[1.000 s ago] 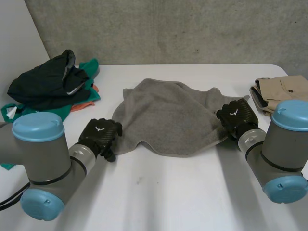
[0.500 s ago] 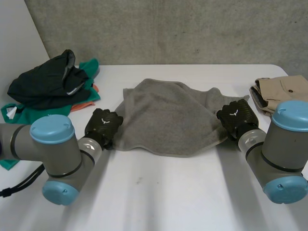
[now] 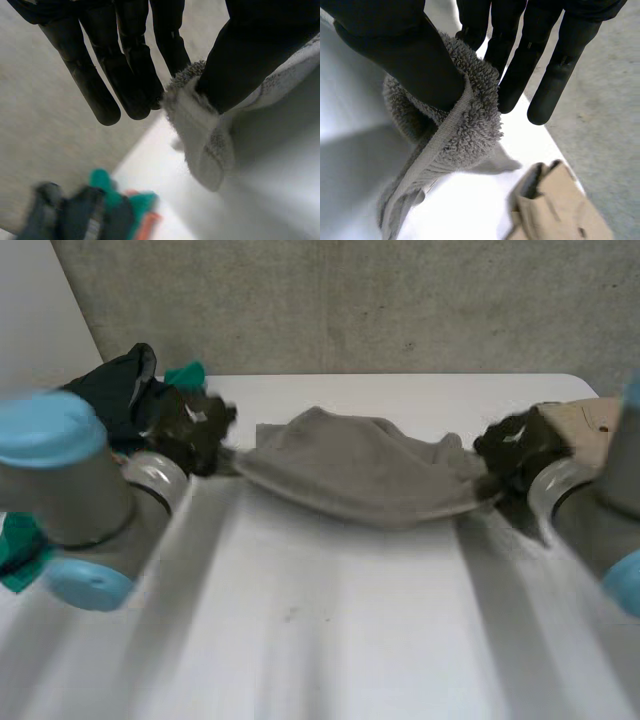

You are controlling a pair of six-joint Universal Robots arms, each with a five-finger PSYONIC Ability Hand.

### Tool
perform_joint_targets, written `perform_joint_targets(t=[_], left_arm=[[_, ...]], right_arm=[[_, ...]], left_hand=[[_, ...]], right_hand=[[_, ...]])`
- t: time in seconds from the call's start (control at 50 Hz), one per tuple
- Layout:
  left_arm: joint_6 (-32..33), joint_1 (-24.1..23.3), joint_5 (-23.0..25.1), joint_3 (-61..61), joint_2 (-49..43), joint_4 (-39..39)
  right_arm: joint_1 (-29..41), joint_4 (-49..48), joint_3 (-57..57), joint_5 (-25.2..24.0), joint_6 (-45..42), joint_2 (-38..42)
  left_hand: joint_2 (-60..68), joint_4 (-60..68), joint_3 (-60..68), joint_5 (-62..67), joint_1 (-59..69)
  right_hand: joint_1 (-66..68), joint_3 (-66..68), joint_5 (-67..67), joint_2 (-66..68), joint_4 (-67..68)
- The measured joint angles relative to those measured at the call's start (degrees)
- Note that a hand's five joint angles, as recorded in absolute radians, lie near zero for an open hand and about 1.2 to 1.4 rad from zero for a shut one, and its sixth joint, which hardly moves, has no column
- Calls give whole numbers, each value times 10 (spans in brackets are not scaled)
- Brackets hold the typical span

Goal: Fold the laundry.

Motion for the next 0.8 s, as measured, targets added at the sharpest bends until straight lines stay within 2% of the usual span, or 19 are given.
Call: perform_joint_targets(t=[0.08,0.18,0.26,0.36,0.46,0.54,0.62,0.72,0.8], left_arm=[[-1,1,1,-9,121,-47],[1,2,2,-9,225,-86],[3,3,2,-7,251,-117],[5,3,1,-5,203,-144],[12,3,0,33,82,-141],[25,3,-7,123,-24,-99],[38,3,-14,231,-81,-18],[41,3,-21,330,-95,150],[37,-1,-25,332,-73,251]], right_arm=[[-20,95,-64,-9,-8,-62],[-34,152,-121,-26,-40,-122],[-38,170,-139,-37,-70,-145],[-40,175,-139,-41,-88,-110],[-40,164,-152,-35,-91,-29],[-36,108,-194,-13,-85,41],[-32,-3,-239,18,-71,77],[-28,-238,-264,48,-36,78],[-28,-361,-247,37,-18,52]], left_hand=[[1,0,1,0,0],[2,0,2,0,0],[2,0,2,0,0],[2,0,2,0,0],[2,0,2,0,0],[3,0,3,0,0],[3,1,3,0,0],[3,1,3,0,0],[3,1,3,4,0]], right_hand=[[0,0,0,0,0],[0,0,0,0,0],[0,0,0,0,0],[0,0,0,0,0],[0,0,0,0,0],[0,0,0,0,0],[0,1,0,0,0],[0,2,0,0,0],[0,2,0,0,0]])
